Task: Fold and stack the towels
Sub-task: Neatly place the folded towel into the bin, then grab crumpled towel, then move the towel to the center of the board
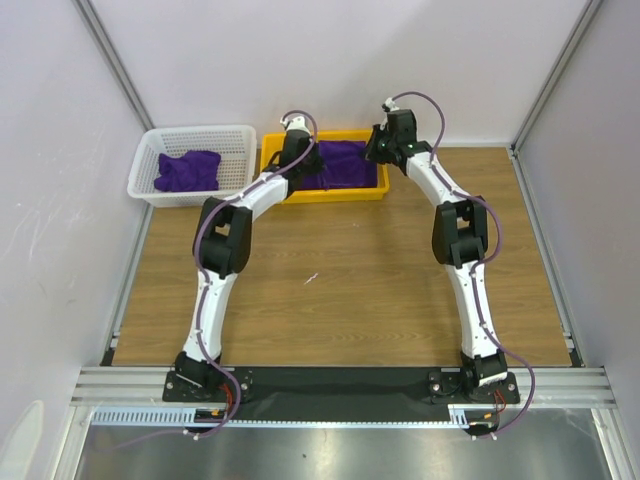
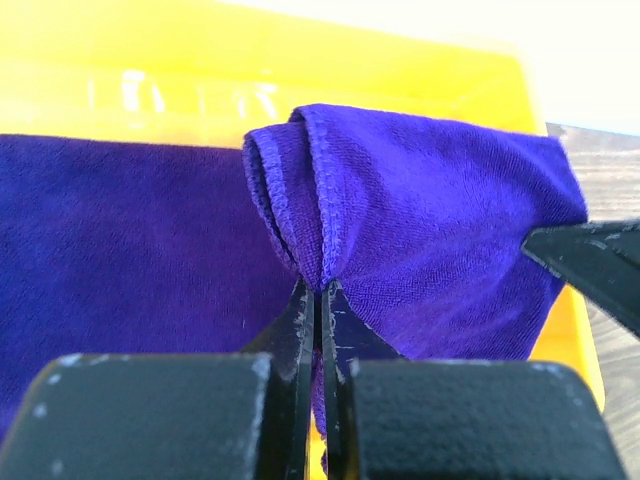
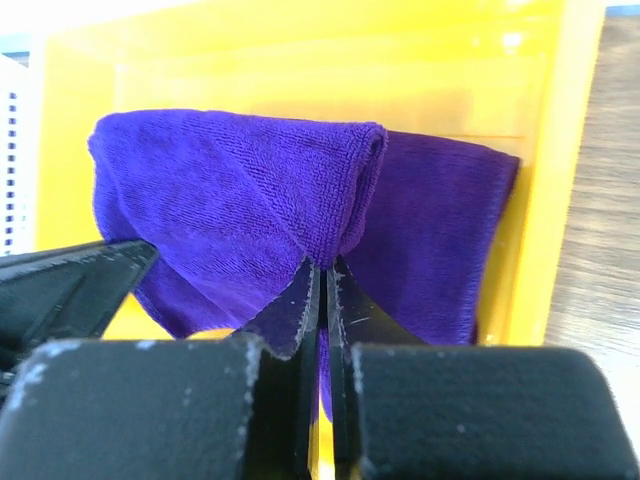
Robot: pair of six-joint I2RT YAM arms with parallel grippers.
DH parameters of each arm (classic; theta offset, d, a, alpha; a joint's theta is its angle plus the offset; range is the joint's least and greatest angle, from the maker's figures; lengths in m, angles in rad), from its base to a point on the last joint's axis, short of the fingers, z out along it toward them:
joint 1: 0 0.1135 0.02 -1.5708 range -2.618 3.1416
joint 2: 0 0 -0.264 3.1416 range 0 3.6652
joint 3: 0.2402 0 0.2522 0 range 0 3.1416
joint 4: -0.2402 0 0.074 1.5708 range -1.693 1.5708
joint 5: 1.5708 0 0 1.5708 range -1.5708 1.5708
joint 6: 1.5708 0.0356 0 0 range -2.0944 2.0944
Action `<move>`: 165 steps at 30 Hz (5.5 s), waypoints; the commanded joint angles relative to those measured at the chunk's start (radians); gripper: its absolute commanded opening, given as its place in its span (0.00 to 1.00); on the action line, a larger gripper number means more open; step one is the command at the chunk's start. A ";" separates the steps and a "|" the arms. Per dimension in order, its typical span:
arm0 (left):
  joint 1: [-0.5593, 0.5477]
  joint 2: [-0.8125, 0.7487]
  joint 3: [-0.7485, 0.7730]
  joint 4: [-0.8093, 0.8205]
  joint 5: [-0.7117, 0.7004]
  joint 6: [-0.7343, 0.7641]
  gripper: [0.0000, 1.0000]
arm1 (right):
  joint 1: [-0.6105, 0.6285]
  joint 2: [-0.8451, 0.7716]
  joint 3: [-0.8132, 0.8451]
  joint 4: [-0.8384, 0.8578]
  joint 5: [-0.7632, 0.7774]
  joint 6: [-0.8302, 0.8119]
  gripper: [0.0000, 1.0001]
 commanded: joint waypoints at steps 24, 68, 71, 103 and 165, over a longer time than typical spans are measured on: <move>0.064 -0.033 0.108 -0.074 0.198 0.027 0.81 | -0.010 -0.066 0.144 -0.079 -0.076 0.061 0.68; 0.673 0.030 0.277 -0.395 0.011 -0.022 0.80 | -0.025 -0.568 -0.492 -0.195 0.027 0.173 1.00; 0.673 0.050 0.275 -0.332 0.042 -0.032 0.71 | -0.027 -0.534 -0.433 -0.221 0.031 0.171 1.00; 0.551 -0.755 -0.092 -0.183 0.117 0.060 0.00 | -0.024 -0.658 -0.370 -0.208 -0.095 0.082 1.00; -0.426 -0.668 -0.586 0.010 0.246 -0.182 0.00 | -0.225 -1.368 -1.260 -0.407 0.049 0.116 1.00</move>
